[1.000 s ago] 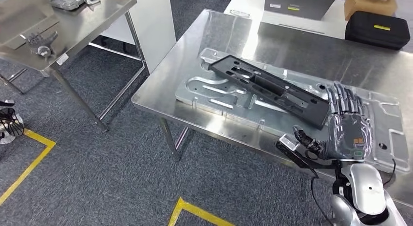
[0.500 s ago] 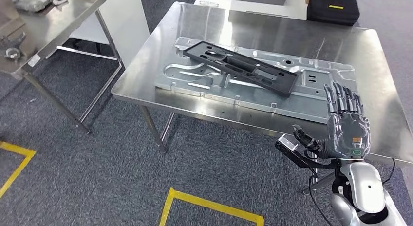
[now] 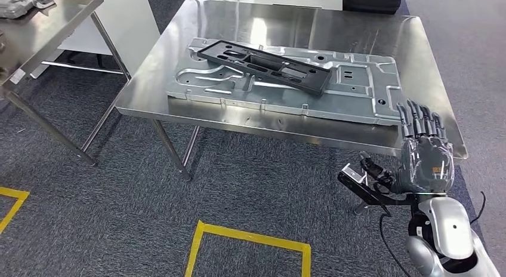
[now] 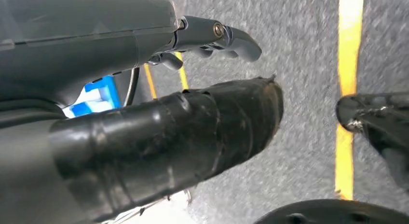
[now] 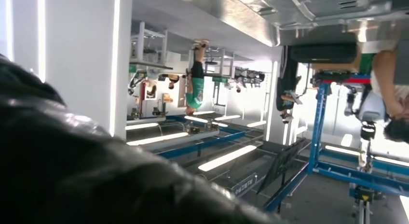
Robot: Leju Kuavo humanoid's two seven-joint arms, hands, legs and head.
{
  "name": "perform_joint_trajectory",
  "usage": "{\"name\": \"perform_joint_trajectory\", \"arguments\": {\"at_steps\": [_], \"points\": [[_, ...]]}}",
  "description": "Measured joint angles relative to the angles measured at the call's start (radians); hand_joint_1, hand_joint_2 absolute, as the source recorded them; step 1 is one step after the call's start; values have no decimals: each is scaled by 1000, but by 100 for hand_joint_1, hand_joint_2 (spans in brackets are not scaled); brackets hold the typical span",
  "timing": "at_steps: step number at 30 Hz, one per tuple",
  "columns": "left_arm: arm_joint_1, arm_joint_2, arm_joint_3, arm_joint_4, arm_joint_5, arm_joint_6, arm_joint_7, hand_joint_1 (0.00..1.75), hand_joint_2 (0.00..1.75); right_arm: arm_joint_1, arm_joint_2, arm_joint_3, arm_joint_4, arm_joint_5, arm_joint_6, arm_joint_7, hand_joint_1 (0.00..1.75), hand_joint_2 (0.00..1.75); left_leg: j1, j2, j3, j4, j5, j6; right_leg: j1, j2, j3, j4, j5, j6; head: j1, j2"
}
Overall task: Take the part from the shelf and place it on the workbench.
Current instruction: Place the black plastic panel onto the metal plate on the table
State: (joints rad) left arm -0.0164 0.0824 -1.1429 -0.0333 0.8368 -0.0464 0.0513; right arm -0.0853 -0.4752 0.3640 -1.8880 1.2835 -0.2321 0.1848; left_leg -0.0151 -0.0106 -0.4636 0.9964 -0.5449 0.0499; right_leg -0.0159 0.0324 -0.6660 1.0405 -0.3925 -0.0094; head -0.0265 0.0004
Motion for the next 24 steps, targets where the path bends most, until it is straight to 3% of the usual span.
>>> {"name": "perform_joint_trajectory", "arguments": {"at_steps": [2, 3, 4, 5, 7, 8, 9, 10, 12, 14, 15, 17, 19, 20, 22, 23, 24], "points": [[0, 1, 0, 0, 1, 0, -1, 0, 0, -1, -3, 1, 0, -1, 0, 0, 0, 0, -3, 2, 1, -26, 22, 6, -5, 2, 1, -15, 20, 14, -1, 0], [-1, 2, 0, 0, 2, 0, -1, 0, 0, -1, -5, 1, 1, -1, 0, 0, 0, 0, -2, 6, 1, -40, 39, 12, -5, -1, -1, -17, 17, 19, -1, 0], [-2, 2, 0, 0, 2, 0, -1, 0, 0, -2, -9, 1, 1, -1, 0, 0, 0, 0, -1, 10, -4, -53, 58, 19, -3, -5, -7, -4, -7, 22, 0, 0], [-3, 1, -1, 0, 2, 0, -1, 0, 0, -4, -13, 1, 2, -1, 1, 0, 0, 0, 2, 15, -12, -64, 76, 23, -1, -11, -17, 29, -49, 24, 0, 0], [-2, 0, -1, 0, 2, -1, -1, 0, 0, -6, -18, 1, 4, -1, 1, 0, 0, 0, 3, 22, -41, -62, 98, 26, -3, -20, -40, 141, -151, 29, 0, 0], [-2, -1, -2, 0, 2, -1, -2, 0, 0, -6, -19, 1, 6, -1, 1, 0, 0, 0, 3, 26, -59, -56, 107, 22, -6, -22, -46, 198, -176, 33, 0, 0], [-1, -1, -2, 0, 2, -1, -2, 0, 0, -6, -20, 1, 7, -1, 1, 0, 0, 0, 4, 29, -78, -47, 114, 20, -9, -24, -43, 237, -176, 38, 0, 0], [-1, -2, -2, 0, 3, -1, -2, 0, 0, -6, -21, 1, 9, -1, 2, 0, 0, 0, 6, 33, -99, -36, 121, 16, -12, -26, -26, 247, -155, 43, 0, 0], [-1, -4, -3, 0, 3, -1, -2, 0, 0, -7, -24, 1, 10, -1, 2, 0, 0, 0, 11, 37, -142, -5, 131, 6, -19, -32, 54, 171, -110, 53, 0, 0], [-2, -4, -3, 0, 3, -1, -2, 0, 0, -8, -27, 1, 9, -1, 3, 0, 0, 0, 12, 38, -175, 27, 136, -5, -16, -36, 143, 45, -130, 52, 0, 0], [-2, -4, -4, 0, 3, -1, -2, 0, 0, -9, -28, 1, 9, -1, 4, 0, 0, 0, 11, 38, -184, 37, 141, -11, -13, -36, 165, 7, -150, 46, 0, 0], [0, -4, -4, 1, 3, 0, -3, 0, 0, -10, -30, 2, 10, -1, 7, 1, 0, 0, 9, 37, -192, 41, 154, -24, -10, -36, 162, -10, -154, 26, 0, 0], [2, -5, -4, 1, 3, -1, -4, 0, 0, -12, -31, 3, 11, -2, 14, 1, 0, 0, 14, 32, -205, 57, 132, -37, -12, -38, 142, -11, -135, 6, -1, 0], [3, -6, -5, 1, 3, -1, -4, 0, 0, -14, -31, 4, 12, -4, 17, 0, 0, 0, 16, 27, -217, 87, 94, -43, -14, -39, 130, -12, -123, -2, -1, 0], [4, -7, -5, 1, 3, -1, -4, 0, 0, -16, -31, 6, 12, -10, 23, 1, 0, 0, 19, 21, -245, 198, -9, -53, -14, -39, 105, -12, -102, -10, -1, 0], [4, -7, -5, 1, 3, -1, -4, 0, 0, -16, -31, 7, 13, -15, 28, 2, 0, 0, 20, 20, -254, 260, -43, -56, -13, -39, 91, -11, -91, -10, -1, 0], [4, -7, -5, 1, 3, 0, -5, 0, 0, -16, -31, 8, 14, -19, 32, 3, 0, 0, 20, 20, -253, 304, -52, -57, -12, -39, 78, -10, -80, -10, -1, 0]]}}
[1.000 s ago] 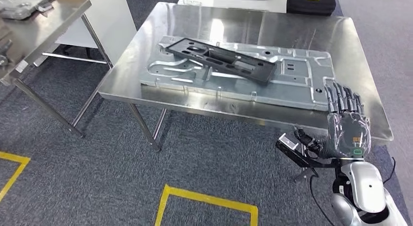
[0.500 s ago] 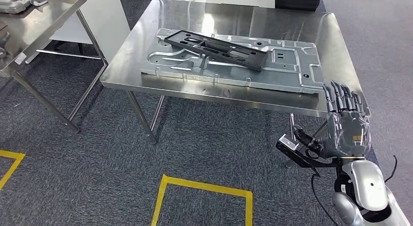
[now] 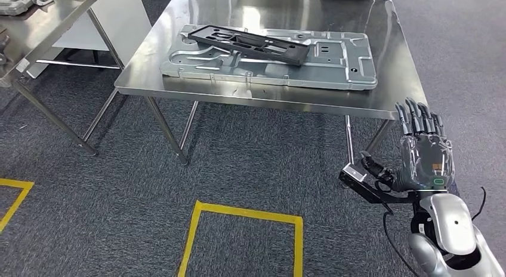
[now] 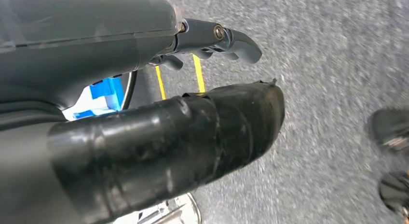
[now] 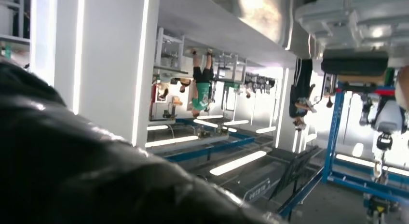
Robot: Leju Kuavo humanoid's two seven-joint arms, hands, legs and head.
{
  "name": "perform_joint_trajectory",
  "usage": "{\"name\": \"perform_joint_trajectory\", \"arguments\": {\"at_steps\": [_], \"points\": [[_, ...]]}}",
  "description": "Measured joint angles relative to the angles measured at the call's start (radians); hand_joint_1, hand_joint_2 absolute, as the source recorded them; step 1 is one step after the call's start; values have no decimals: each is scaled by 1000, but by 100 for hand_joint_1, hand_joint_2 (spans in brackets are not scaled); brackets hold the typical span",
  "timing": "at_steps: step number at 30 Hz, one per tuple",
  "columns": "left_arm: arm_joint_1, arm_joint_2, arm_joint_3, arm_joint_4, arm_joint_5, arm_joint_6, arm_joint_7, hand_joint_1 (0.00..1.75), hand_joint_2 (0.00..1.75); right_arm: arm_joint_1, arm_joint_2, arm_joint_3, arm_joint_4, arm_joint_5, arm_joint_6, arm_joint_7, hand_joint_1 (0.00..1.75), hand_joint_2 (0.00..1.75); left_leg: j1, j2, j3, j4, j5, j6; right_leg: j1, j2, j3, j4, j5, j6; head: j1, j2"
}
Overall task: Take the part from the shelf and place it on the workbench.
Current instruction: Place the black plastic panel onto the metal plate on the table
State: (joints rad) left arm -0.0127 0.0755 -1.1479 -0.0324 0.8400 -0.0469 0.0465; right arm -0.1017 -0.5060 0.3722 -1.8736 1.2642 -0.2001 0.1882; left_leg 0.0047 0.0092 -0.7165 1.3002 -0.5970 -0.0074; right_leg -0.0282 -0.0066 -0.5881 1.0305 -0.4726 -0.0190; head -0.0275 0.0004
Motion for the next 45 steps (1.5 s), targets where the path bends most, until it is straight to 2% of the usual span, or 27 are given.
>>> {"name": "perform_joint_trajectory", "arguments": {"at_steps": [2, 4, 6, 7, 9, 10, 12, 14, 15, 16, 18, 19, 21, 22, 24, 26, 29, 30, 32, 33, 35, 37, 38, 40, 42, 44, 45], "points": [[-2, 0, 0, 0, 0, 0, -1, 0, 0, 0, 0, 4, 2, -6, 4, 2, 0, 0, 0, -1, 47, -8, 41, 4, 2, 1, -26, 3, 21, 3, 0, 0], [-3, 1, 0, 0, 0, 1, -2, 0, 0, -1, 0, 6, 2, -8, 5, 5, 0, 0, -2, -5, 156, -141, 77, 18, 4, 2, -46, 4, 40, 8, 0, 0], [-5, 2, 0, 0, 0, 1, -2, 0, 0, -3, 0, 7, 2, -9, 5, 7, 0, 0, -6, -11, 248, -280, 62, 30, 5, 4, -58, 2, 60, 18, 0, 0], [-5, 3, 0, 0, 0, 2, -3, 0, 0, -4, 0, 7, 2, -10, 5, 9, 0, 0, -10, -12, 266, -314, 52, 34, 4, 4, -60, -1, 70, 24, 0, 0], [-6, 3, -1, 1, 2, 2, -4, 0, 0, -4, 1, 8, 2, -15, 9, 13, 0, 0, -11, -7, 261, -332, 65, 43, 2, 6, -63, -9, 86, 38, 0, 0], [-6, 3, -1, 1, 4, 2, -4, 0, 0, -3, 1, 8, 3, -18, 13, 16, 0, 0, -9, -3, 254, -339, 78, 50, 1, 7, -66, -4, 75, 43, 1, 0], [-6, 2, -2, 1, 6, 2, -4, 0, 0, -2, 1, 8, 6, -25, 21, 23, 0, 0, -6, 10, 234, -347, 103, 65, 2, 7, -84, 55, -2, 47, 1, 0], [-5, 1, -3, 1, 8, 2, -4, 0, 0, 4, 2, 7, 10, -32, 27, 29, 0, 0, -10, 21, 204, -338, 122, 74, 3, 7, -109, 174, -95, 50, 2, 0], [-5, 1, -3, 1, 9, 2, -4, 0, 0, 10, 2, 5, 13, -37, 30, 32, 0, 0, -12, 26, 186, -330, 131, 74, 3, 7, -113, 226, -111, 53, 2, 0], [-5, 0, -4, 1, 11, 1, -4, 0, 0, 17, 2, 2, 16, -42, 34, 35, 0, 0, -13, 31, 165, -320, 139, 74, 3, 6, -106, 256, -104, 55, 2, 0], [-4, -1, -5, 2, 14, 1, -5, 0, 0, 34, 2, -9, 20, -53, 39, 39, 0, 0, -13, 40, 123, -295, 150, 71, 2, 0, -45, 217, -50, 57, 2, 0], [-4, -1, -6, 2, 16, 0, -6, 0, 0, 42, 2, -16, 22, -60, 40, 41, 0, 0, -14, 45, 105, -280, 154, 68, 3, -12, 2, 156, -44, 56, 2, 0], [-3, -3, -8, 2, 19, 0, -8, 0, 0, 67, 2, -37, 24, -80, 40, 43, 0, 0, -17, 52, 82, -257, 161, 59, 10, -33, 77, 41, -65, 47, 1, 0], [-3, -3, -8, 3, 21, 1, -8, 0, 0, 85, 2, -51, 24, -95, 40, 42, 0, 0, -17, 55, 78, -253, 166, 54, 14, -38, 89, 12, -80, 40, 1, 0], [-1, -5, -9, 4, 23, 3, -10, 0, 0, 136, 6, -87, 26, -134, 41, 36, 0, 0, -16, 60, 76, -254, 178, 42, 15, -32, 82, -1, -71, 24, 1, 0], [4, -8, -9, 6, 28, 8, -12, 0, 0, 200, 19, -131, 27, -189, 36, 23, 0, 0, -14, 42, 65, -237, 143, 27, 10, -25, 64, -9, -45, 7, 2, 0], [12, -14, -9, 7, 34, 15, -16, 0, 0, 302, 51, -185, 30, -247, 12, 0, 0, 0, -6, 5, 39, -96, -11, 11, 8, -12, 22, -13, -5, -3, 1, 0], [14, -15, -9, 7, 35, 17, -17, 0, 0, 328, 60, -196, 32, -252, 5, -5, 0, 0, -5, 2, 36, -40, -41, 8, 8, -5, 5, -11, 7, -3, 1, 0], [15, -15, -9, 8, 38, 18, -18, 0, 0, 364, 75, -211, 36, -273, 7, -4, 0, 0, -3, 1, 63, 4, -31, 9, 8, 13, -27, -5, 31, 0, 1, 0], [14, -15, -9, 8, 39, 19, -22, 0, 0, 381, 84, -218, 39, -294, 15, 1, 0, 0, -3, -2, 101, -26, -2, 12, 8, 22, -43, -3, 43, 2, 1, 0], [10, -15, -9, 8, 40, 20, -35, 0, 0, 421, 109, -233, 50, -347, 27, 10, 0, 0, -5, -32, 219, -170, 34, 26, 8, 37, -65, -1, 64, 9, 1, 0], [6, -17, -9, 8, 40, 21, -44, 0, 0, 458, 146, -255, 89, -403, 18, -2, 0, 0, -10, -67, 319, -314, 22, 39, 9, 48, -74, -3, 86, 19, 1, 0], [5, -18, -10, 8, 40, 22, -44, 0, 0, 469, 173, -272, 133, -439, 12, -24, 0, 0, -13, -72, 341, -350, 15, 43, 9, 54, -74, -8, 98, 25, 1, 0], [3, -21, -12, 8, 38, 24, -38, 0, 0, 474, 231, -322, 268, -518, 5, -99, 0, 0, -13, -53, 335, -365, 31, 51, 10, 66, -76, -20, 119, 37, 0, 0], [3, -23, -15, 9, 37, 21, -30, 0, 0, 455, 283, -387, 463, -584, 9, -209, 0, 0, -10, -28, 314, -373, 59, 67, 10, 52, -91, 11, 67, 42, 2, 0], [7, -25, -17, 9, 39, 16, -31, 0, 0, 407, 328, -473, 706, -647, 36, -332, 0, 0, -11, -3, 284, -371, 83, 78, 8, 26, -114, 116, -48, 43, 3, 0], [10, -26, -17, 10, 41, 15, -34, 0, 0, 381, 348, -518, 820, -679, 56, -381, 0, 0, -12, 9, 268, -367, 92, 80, 6, 20, -122, 178, -88, 47, 3, 0]]}}
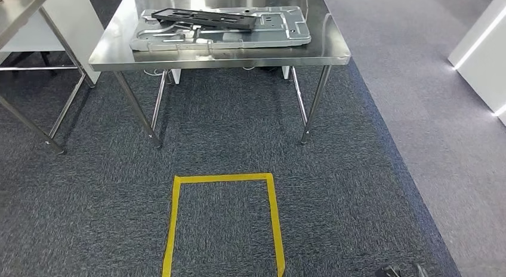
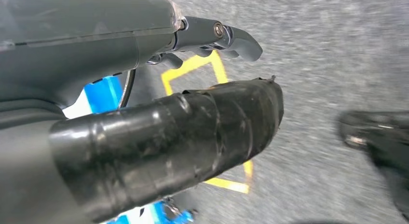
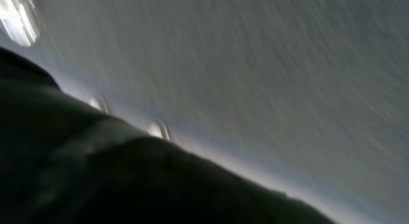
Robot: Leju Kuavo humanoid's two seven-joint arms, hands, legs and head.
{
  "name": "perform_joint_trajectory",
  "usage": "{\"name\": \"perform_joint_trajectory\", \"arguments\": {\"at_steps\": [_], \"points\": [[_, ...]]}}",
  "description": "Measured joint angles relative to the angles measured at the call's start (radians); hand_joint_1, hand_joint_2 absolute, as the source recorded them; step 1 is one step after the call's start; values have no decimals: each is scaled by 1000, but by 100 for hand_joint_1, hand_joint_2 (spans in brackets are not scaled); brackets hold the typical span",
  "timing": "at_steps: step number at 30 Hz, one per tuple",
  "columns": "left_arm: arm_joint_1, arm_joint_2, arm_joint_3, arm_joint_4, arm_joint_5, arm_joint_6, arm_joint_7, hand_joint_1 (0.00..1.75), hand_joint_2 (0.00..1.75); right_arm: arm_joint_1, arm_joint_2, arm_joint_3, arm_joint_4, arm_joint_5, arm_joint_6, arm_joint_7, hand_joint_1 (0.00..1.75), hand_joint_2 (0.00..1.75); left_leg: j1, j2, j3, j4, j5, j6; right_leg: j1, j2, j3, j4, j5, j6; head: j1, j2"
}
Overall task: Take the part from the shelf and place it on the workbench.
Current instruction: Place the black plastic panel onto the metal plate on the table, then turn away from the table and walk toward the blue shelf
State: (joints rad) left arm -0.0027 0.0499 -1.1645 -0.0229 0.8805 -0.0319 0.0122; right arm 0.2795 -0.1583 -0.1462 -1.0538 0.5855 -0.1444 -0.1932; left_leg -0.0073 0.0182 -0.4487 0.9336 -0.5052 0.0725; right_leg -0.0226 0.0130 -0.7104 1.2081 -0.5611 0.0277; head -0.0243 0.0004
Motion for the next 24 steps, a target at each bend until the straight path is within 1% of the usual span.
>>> {"name": "perform_joint_trajectory", "arguments": {"at_steps": [1, 2, 3, 4, 5, 6, 7, 8, 9, 10, 11, 12, 13, 14, 15, 16, 17, 18, 19, 20, 21, 22, 23, 24], "points": [[1, -1, 0, 0, 2, 0, -4, 0, 0, -24, 20, -52, 112, -34, 25, -41, 0, 0, -1, 12, -19, 8, 9, -1, -1, -4, -3, 56, -11, 4, 0, 0], [2, -2, 0, 0, 5, 0, -8, 0, 0, -44, 38, -101, 208, -68, 52, -66, 0, 0, -2, 22, -40, 19, 16, -3, -3, -6, 3, 92, 5, 8, 0, 0], [2, -2, 0, 0, 7, 0, -11, 0, 0, -61, 54, -149, 292, -103, 80, -78, 0, 0, -2, 32, -62, 32, 22, -6, -5, -9, 23, 98, 37, 11, 0, 0], [1, -4, 0, 0, 9, 1, -14, 0, 0, -80, 71, -199, 371, -138, 106, -84, 0, 0, -2, 42, -86, 49, 26, -9, -8, -16, 60, 75, 66, 13, 0, 0], [-1, -5, 0, 0, 10, 2, -17, 0, 0, -99, 85, -242, 433, -165, 126, -83, 0, 0, -3, 52, -107, 67, 29, -14, -11, -30, 112, 18, 69, 16, 0, 0], [-3, -7, 0, 0, 11, 2, -18, 0, 0, -117, 98, -280, 486, -183, 137, -81, 0, 0, -4, 61, -124, 85, 31, -19, -9, -44, 166, -55, 52, 15, 0, 0], [-5, -8, 1, 0, 11, 2, -19, 0, 0, -134, 111, -313, 529, -192, 142, -79, 0, 0, -5, 70, -136, 99, 32, -24, -6, -56, 204, -115, 27, 10, -1, 0], [-7, -9, 1, 0, 11, 2, -20, 0, 0, -148, 121, -341, 568, -197, 145, -78, 0, 0, -7, 78, -142, 108, 35, -30, -3, -62, 224, -155, 4, 3, -2, 0], [-9, -9, 1, 0, 11, 2, -21, 0, 0, -156, 129, -364, 601, -199, 146, -77, 0, 0, -7, 85, -144, 112, 41, -37, 1, -59, 225, -171, -1, -8, -2, 0], [-11, -10, 1, 0, 11, 2, -22, 0, 0, -162, 136, -384, 632, -203, 147, -74, 0, 0, -6, 89, -146, 112, 46, -44, 0, -56, 214, -171, 7, -20, -2, 0], [-12, -11, 1, 0, 11, 2, -22, 0, 0, -166, 140, -401, 658, -209, 148, -67, 0, 0, -4, 79, -151, 117, 39, -53, 0, -52, 205, -172, 18, -31, -2, 0], [-11, -12, 1, 0, 12, 2, -23, 0, 0, -170, 144, -416, 678, -219, 148, -54, 0, 0, -1, 60, -158, 133, 14, -62, -1, -47, 192, -173, 31, -40, -2, 0], [-8, -13, 1, 1, 13, 3, -24, 0, 0, -175, 149, -430, 693, -232, 149, -38, 0, 0, 1, 35, -168, 163, -29, -69, 0, -42, 175, -175, 45, -48, -2, 0], [-5, -14, 1, 1, 14, 3, -25, 0, 0, -181, 155, -446, 704, -247, 148, -19, 0, 0, 3, 11, -178, 208, -86, -73, 1, -34, 158, -175, 58, -53, -2, 0], [-2, -15, 1, 1, 16, 5, -26, 0, 0, -186, 164, -466, 714, -265, 146, 0, 0, 0, 4, -3, -186, 264, -136, -73, 4, -25, 140, -174, 72, -56, -2, 0], [0, -15, 1, 1, 18, 7, -29, 0, 0, -190, 175, -488, 721, -283, 145, 14, 0, 0, 4, -8, -189, 315, -165, -72, 6, -16, 122, -173, 85, -57, -2, 0], [0, -15, 2, 1, 20, 9, -32, 0, 0, -193, 189, -515, 726, -301, 145, 25, 0, 0, 4, -11, -180, 347, -167, -69, 9, -7, 105, -172, 99, -57, -2, 0], [0, -16, 2, 1, 22, 11, -36, 0, 0, -195, 204, -543, 729, -317, 148, 31, 0, 0, 3, -12, -159, 352, -146, -64, 11, 0, 89, -170, 112, -57, -2, 0], [0, -16, 3, 1, 24, 13, -40, 0, 0, -195, 218, -569, 730, -328, 153, 33, 0, 0, 2, -16, -123, 322, -113, -58, 13, 8, 75, -168, 124, -56, -2, 0], [-1, -17, 3, 1, 26, 16, -43, 0, 0, -197, 234, -593, 730, -332, 161, 35, 0, 0, -1, -29, -70, 261, -86, -48, 13, 16, 63, -167, 137, -55, -2, 0], [-1, -17, 4, 2, 28, 18, -46, 0, 0, -201, 249, -614, 729, -329, 169, 36, 0, 0, -4, -45, -9, 180, -75, -39, 15, 25, 53, -166, 148, -53, -3, 0], [-1, -18, 4, 2, 30, 20, -49, 0, 0, -204, 263, -633, 728, -321, 177, 37, 0, 0, -7, -60, 44, 100, -78, -32, 17, 33, 45, -165, 161, -49, -2, 0], [-1, -19, 5, 3, 31, 22, -50, 0, 0, -206, 275, -650, 726, -311, 184, 38, 0, 0, -10, -69, 81, 41, -87, -26, 17, 41, 40, -168, 175, -45, -2, 0], [-2, -20, 6, 3, 32, 23, -52, 0, 0, -207, 284, -665, 725, -304, 188, 39, 0, 0, -12, -68, 97, 9, -91, -24, 18, 48, 37, -172, 188, -40, -2, 0]]}}
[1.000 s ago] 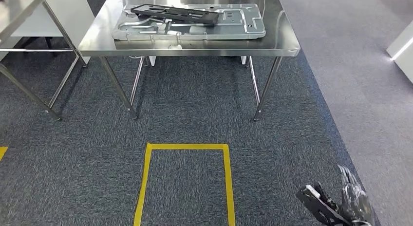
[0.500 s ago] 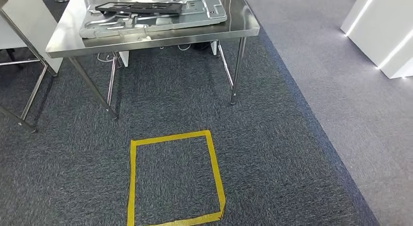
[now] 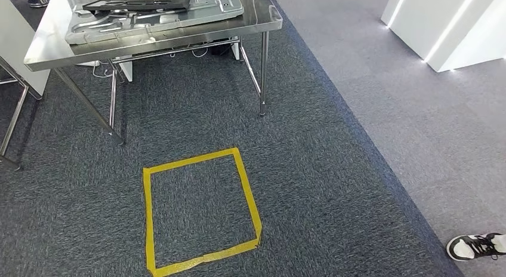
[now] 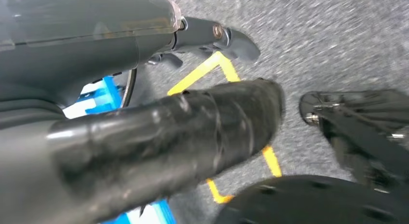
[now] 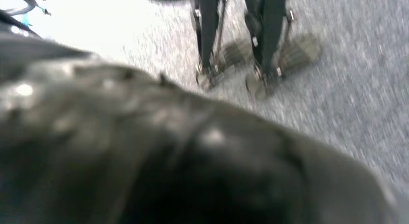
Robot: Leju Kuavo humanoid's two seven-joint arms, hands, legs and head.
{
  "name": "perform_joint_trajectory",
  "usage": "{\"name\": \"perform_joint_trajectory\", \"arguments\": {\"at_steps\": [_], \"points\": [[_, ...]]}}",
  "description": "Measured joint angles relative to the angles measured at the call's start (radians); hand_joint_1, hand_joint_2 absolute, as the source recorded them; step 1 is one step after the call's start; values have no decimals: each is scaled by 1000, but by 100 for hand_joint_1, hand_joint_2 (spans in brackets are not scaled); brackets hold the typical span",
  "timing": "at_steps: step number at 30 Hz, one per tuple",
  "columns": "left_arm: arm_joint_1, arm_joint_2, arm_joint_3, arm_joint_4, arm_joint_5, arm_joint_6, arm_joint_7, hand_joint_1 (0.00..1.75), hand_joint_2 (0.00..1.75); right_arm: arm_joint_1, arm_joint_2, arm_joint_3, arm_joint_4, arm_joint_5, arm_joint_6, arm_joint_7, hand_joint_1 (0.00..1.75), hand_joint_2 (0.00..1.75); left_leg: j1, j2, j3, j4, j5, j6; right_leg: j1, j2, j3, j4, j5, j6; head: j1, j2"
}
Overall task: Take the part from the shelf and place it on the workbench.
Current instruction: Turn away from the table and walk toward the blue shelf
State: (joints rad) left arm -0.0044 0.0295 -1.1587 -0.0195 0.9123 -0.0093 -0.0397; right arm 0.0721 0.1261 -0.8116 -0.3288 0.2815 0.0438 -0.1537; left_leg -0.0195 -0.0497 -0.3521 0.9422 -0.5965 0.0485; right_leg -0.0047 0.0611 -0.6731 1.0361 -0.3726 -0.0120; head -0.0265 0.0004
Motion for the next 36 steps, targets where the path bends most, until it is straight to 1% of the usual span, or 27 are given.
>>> {"name": "perform_joint_trajectory", "arguments": {"at_steps": [2, 3, 4, 6, 7, 8, 9, 10, 11, 12, 13, 14, 15, 17, 18, 20, 21, 22, 23, 24, 25, 27, 28, 30, 32, 34, 36], "points": [[-2, -5, 2, 0, 0, 0, -2, 0, 0, 2, 11, -25, -1, 6, 4, 3, 0, 0, 3, 18, -9, -13, 19, 6, 0, 4, -6, -8, 13, 10, 1, 0], [-3, -7, 3, 0, 0, 0, -2, 0, 0, 2, 14, -35, -2, 7, 6, 4, 0, 0, 5, 30, -19, -17, 34, 12, 0, -6, -12, 4, -10, 12, 1, 0], [-2, -9, 4, 0, 0, 0, -2, 0, 0, 2, 16, -42, -2, 8, 7, 5, 0, 0, 8, 42, -31, -21, 48, 17, 0, -19, -20, 33, -53, 14, 1, 0], [2, -12, 6, 0, 0, 0, -3, 0, 0, 0, 20, -52, -3, 10, 9, 7, 0, 0, 9, 68, -60, -17, 69, 22, -5, -44, -38, 144, -167, 21, 2, 0], [4, -12, 7, 0, 0, 1, -3, 0, 0, 0, 20, -56, -4, 11, 9, 7, 0, 0, 9, 81, -76, -11, 79, 21, -9, -49, -43, 207, -199, 28, 2, 0], [6, -12, 8, 0, 1, 1, -3, 0, 0, 0, 21, -59, -5, 12, 10, 7, 0, 0, 9, 95, -95, -4, 87, 18, -13, -52, -42, 258, -203, 35, 2, 0], [7, -12, 9, 1, 1, 1, -3, 0, 0, 0, 21, -63, -6, 15, 13, 7, 0, 0, 9, 107, -116, 6, 94, 15, -18, -55, -31, 284, -182, 40, 2, 0], [6, -13, 10, 1, 2, 2, -3, 0, 0, 0, 21, -67, -7, 20, 21, 7, 0, 0, 9, 118, -138, 19, 100, 11, -23, -61, -2, 277, -151, 45, 2, 0], [5, -13, 11, 1, 3, 2, -3, 0, 0, -1, 22, -71, -8, 27, 32, 7, 0, 0, 10, 127, -160, 34, 104, 7, -28, -72, 43, 236, -130, 49, 2, 0], [3, -13, 12, 1, 5, 2, -4, 0, 0, -3, 23, -75, -9, 37, 45, 7, 0, 0, 10, 134, -179, 51, 106, 3, -31, -90, 103, 169, -130, 53, 2, 0], [2, -14, 13, 1, 7, 1, -4, 0, 0, -5, 25, -79, -12, 47, 58, 7, 0, 0, 9, 141, -194, 68, 107, -3, -29, -106, 156, 95, -150, 50, 2, 0], [0, -14, 14, 1, 9, 1, -5, 0, 0, -5, 27, -83, -14, 59, 69, 6, 0, 0, 8, 149, -203, 81, 109, -9, -26, -118, 192, 39, -174, 45, 1, 0], [-1, -15, 14, 1, 10, 1, -5, 0, 0, -6, 29, -87, -15, 70, 79, 6, 0, 0, 8, 157, -207, 90, 111, -16, -21, -121, 208, 4, -192, 36, 1, 0], [-3, -15, 16, 1, 14, 0, -5, 0, 0, -3, 31, -97, -16, 90, 98, 5, 0, 0, 14, 166, -211, 96, 117, -31, -18, -109, 195, -9, -187, 14, 1, 0], [-2, -16, 17, 1, 16, -1, -5, 0, 0, -3, 32, -102, -16, 98, 108, 5, 0, 0, 18, 152, -216, 104, 103, -39, -18, -102, 186, -11, -177, 3, 1, 0], [1, -18, 19, 1, 20, -3, -5, 0, 0, -5, 33, -112, -17, 119, 126, 5, 0, 0, 24, 100, -234, 165, 21, -52, -18, -91, 161, -15, -153, -13, 1, 0], [4, -19, 20, 1, 20, -4, -6, 0, 0, -6, 33, -118, -17, 131, 135, 4, 0, 0, 25, 77, -246, 216, -31, -54, -16, -82, 146, -15, -142, -17, 1, 0], [5, -20, 20, 1, 21, -6, -8, 0, 0, -7, 33, -125, -17, 143, 143, 1, 0, 0, 26, 66, -256, 271, -66, -55, -13, -73, 131, -14, -132, -19, 1, 0], [6, -20, 21, 1, 23, -8, -13, 0, 0, -6, 33, -132, -17, 154, 151, -1, 0, 0, 27, 62, -259, 314, -74, -53, -11, -63, 116, -13, -123, -20, 1, 0], [6, -20, 22, 1, 26, -10, -19, 0, 0, -6, 33, -139, -16, 162, 159, -3, 0, 0, 27, 59, -253, 335, -58, -51, -9, -53, 102, -12, -113, -20, 1, 0], [6, -20, 24, 1, 28, -11, -25, 0, 0, -6, 34, -146, -16, 169, 166, -4, 0, 0, 26, 58, -234, 325, -24, -47, -7, -43, 89, -10, -104, -19, 1, 0], [6, -19, 28, 1, 30, -13, -33, 0, 0, -7, 36, -157, -15, 179, 180, -4, 0, 0, 23, 40, -159, 223, 39, -35, -6, -24, 70, -7, -87, -15, 0, 0], [7, -19, 30, 2, 30, -13, -35, 0, 0, -8, 38, -163, -14, 184, 187, -5, 0, 0, 22, 26, -113, 152, 49, -28, -5, -14, 64, -5, -79, -12, 1, 0], [5, -17, 32, 4, 30, -13, -37, 0, 0, -11, 40, -178, -14, 192, 200, -6, 0, 0, 18, 6, -56, 45, 35, -20, -5, 2, 54, -3, -62, -1, 1, 0], [0, -17, 33, 5, 30, -13, -39, 0, 0, -11, 41, -192, -13, 199, 209, -6, 0, 0, 18, 18, -51, 11, 30, -14, -5, 11, 44, -3, -47, 11, 1, 0], [-1, -18, 35, 5, 30, -13, -41, 0, 0, -10, 41, -202, -12, 202, 213, -7, 0, 0, 22, 38, -58, 0, 42, -3, -5, -9, 26, 29, -71, 20, 2, 0], [5, -19, 36, 5, 30, -13, -42, 0, 87, -10, 41, -211, -12, 206, 220, -6, 0, 0, 22, 63, -66, -2, 52, 6, -7, -40, -11, 132, -144, 25, 3, 0]]}}
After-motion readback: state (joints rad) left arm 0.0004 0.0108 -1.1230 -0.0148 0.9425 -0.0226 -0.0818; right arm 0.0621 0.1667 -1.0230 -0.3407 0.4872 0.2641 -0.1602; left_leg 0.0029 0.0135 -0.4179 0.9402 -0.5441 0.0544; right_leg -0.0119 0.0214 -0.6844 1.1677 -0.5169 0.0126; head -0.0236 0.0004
